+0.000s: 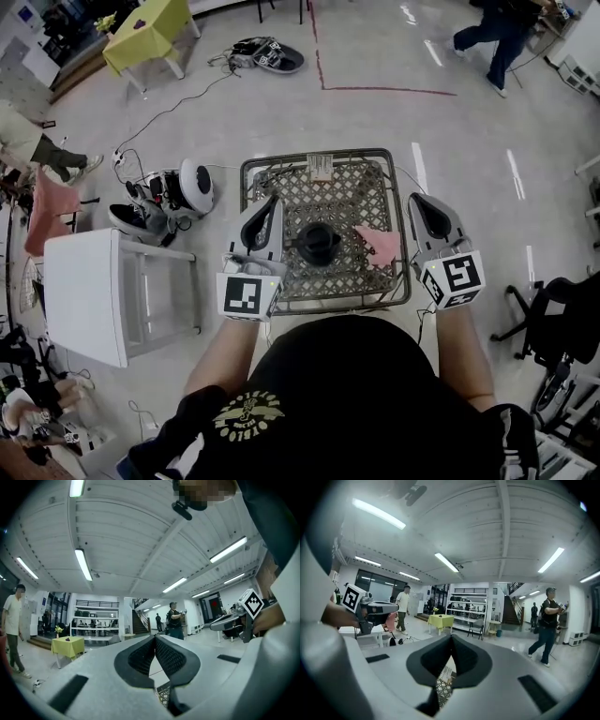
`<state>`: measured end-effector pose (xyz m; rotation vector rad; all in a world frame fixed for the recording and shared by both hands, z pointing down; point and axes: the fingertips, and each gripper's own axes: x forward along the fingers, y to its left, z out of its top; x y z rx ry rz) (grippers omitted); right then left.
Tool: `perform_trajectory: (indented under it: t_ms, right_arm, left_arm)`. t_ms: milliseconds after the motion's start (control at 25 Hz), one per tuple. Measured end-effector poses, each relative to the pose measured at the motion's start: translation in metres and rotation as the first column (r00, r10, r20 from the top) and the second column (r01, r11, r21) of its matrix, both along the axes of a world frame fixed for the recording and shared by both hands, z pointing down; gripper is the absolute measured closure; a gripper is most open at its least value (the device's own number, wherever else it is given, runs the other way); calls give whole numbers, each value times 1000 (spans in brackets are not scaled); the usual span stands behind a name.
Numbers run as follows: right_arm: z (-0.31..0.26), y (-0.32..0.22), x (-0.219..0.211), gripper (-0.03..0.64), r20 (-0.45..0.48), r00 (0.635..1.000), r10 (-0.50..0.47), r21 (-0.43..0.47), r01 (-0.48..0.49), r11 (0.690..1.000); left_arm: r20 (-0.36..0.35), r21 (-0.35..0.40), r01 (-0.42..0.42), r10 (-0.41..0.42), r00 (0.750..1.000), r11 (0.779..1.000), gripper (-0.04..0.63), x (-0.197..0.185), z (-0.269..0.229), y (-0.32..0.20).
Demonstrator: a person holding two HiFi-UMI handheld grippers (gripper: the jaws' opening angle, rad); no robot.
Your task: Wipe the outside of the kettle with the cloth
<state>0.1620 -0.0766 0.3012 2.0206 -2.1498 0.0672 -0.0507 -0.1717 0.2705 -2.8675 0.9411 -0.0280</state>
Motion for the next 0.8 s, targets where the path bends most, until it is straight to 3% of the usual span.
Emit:
perform_trajectory:
  t_ms: [280, 800]
  right_arm:
    - [-3, 6, -4, 606, 23, 998, 62, 0, -62, 998]
    - [-1, 26, -27, 606, 29, 992, 125, -5, -125, 992]
  left_arm:
    - [-35, -26, -58, 57, 998, 998, 588, 1, 2, -6]
    - [-30, -47, -160, 159, 987, 986, 588, -3, 10, 11]
